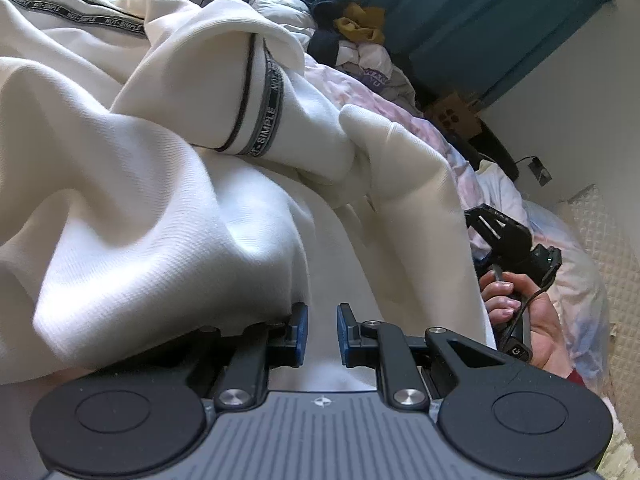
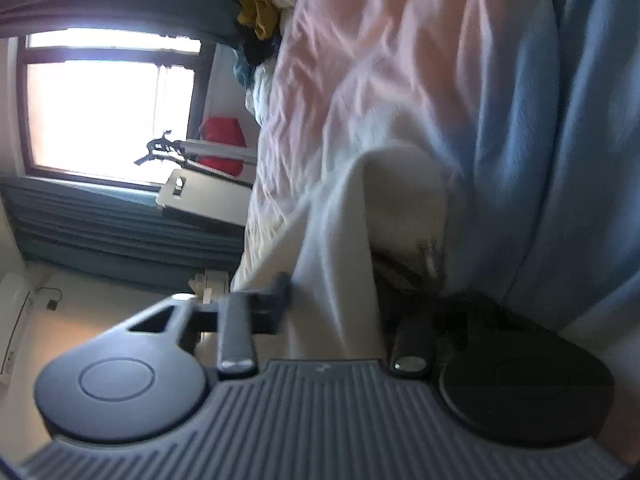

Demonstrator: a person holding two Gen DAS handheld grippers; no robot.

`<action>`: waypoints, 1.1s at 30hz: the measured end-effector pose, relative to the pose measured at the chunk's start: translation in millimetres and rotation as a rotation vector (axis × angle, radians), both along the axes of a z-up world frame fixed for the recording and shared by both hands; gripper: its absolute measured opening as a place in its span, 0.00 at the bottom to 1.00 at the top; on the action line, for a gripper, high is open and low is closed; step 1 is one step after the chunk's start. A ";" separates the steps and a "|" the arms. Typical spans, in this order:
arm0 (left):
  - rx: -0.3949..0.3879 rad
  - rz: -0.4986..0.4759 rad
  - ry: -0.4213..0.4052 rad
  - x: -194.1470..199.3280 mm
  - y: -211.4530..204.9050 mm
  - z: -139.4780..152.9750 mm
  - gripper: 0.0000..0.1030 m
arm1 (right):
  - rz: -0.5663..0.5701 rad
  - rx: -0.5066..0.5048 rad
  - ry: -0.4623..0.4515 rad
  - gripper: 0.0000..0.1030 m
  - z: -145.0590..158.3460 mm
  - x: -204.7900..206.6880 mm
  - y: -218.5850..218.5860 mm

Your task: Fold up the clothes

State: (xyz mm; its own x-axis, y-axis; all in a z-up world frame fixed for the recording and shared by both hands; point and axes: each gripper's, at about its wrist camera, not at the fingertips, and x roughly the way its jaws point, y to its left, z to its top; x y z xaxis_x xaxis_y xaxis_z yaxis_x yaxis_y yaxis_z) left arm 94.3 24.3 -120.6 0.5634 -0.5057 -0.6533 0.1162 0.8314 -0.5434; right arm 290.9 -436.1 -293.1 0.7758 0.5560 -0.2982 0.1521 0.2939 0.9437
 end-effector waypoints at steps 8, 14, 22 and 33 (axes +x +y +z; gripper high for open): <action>-0.021 -0.036 -0.055 -8.2 -9.4 11.7 0.16 | -0.208 -0.071 -0.216 0.06 62.3 -31.8 -44.3; -0.077 -0.051 -0.127 -18.7 -9.0 24.3 0.16 | -0.397 -0.189 -0.407 0.06 112.0 -65.7 -86.3; -0.075 -0.039 -0.115 -21.5 -10.6 27.1 0.16 | -0.622 -0.300 -0.316 0.05 86.4 -114.8 -140.0; -0.145 0.062 -0.073 -26.8 25.9 36.2 0.18 | -0.643 0.064 0.066 0.09 23.0 -149.4 -162.7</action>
State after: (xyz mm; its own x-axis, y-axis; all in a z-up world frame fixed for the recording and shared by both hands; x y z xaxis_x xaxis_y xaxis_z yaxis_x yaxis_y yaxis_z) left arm 67.5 50.2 -84.5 0.6399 -0.5546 -0.5319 0.1109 0.7515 -0.6503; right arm 141.5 -598.7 -270.2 0.9411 0.0047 -0.3381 0.3370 0.0683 0.9390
